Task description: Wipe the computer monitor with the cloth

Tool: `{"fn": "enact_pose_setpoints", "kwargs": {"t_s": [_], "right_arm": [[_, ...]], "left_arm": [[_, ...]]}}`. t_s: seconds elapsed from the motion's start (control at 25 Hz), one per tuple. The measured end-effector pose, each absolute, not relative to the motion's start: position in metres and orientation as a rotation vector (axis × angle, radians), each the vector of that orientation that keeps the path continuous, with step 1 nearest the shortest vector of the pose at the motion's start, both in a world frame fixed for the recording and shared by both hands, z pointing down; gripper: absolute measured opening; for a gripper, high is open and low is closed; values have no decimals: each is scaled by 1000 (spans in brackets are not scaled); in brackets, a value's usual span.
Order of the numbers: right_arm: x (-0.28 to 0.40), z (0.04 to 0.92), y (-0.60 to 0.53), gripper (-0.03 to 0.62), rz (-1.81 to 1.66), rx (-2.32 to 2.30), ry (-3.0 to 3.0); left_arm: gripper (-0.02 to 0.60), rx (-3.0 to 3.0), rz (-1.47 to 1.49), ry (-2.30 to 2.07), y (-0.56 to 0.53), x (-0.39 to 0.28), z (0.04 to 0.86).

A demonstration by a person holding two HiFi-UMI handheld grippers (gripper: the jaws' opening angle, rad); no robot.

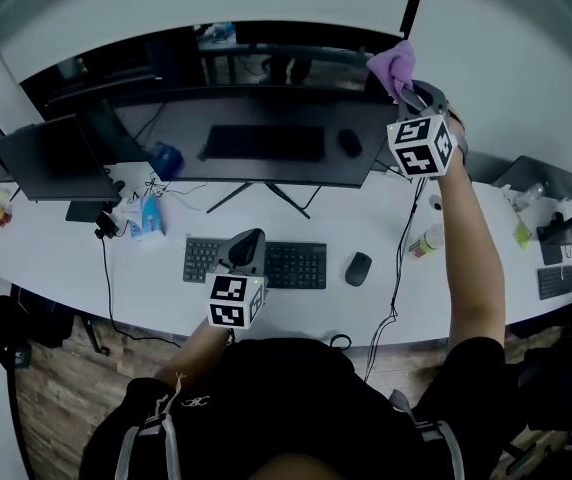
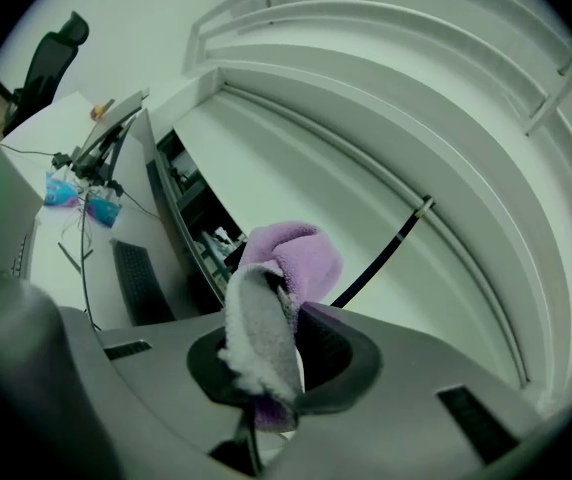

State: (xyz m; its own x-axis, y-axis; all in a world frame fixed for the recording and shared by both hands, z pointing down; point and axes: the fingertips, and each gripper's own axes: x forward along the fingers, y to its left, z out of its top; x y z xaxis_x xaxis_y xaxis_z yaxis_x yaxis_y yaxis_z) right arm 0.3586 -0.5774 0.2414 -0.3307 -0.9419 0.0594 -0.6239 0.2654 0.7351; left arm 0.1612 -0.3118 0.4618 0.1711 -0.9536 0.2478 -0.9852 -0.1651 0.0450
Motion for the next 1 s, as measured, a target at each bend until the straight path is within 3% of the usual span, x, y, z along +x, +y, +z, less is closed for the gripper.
{"fn": "enact_pose_setpoints", "kwargs": {"t_s": [0.32,0.6,1.0], "right_arm": [[390,264,-582,61,-525,1431,-2296],[398,296,-582,61,-30,1390,-2639],[398,349,-577,61,204,1341,-2689]], "left_arm": [[14,2250,265,-1874,-318,175,469],[14,2285,283,-1838,-325,195,470],[14,2302,323,-1812,-327,201,475]]}}
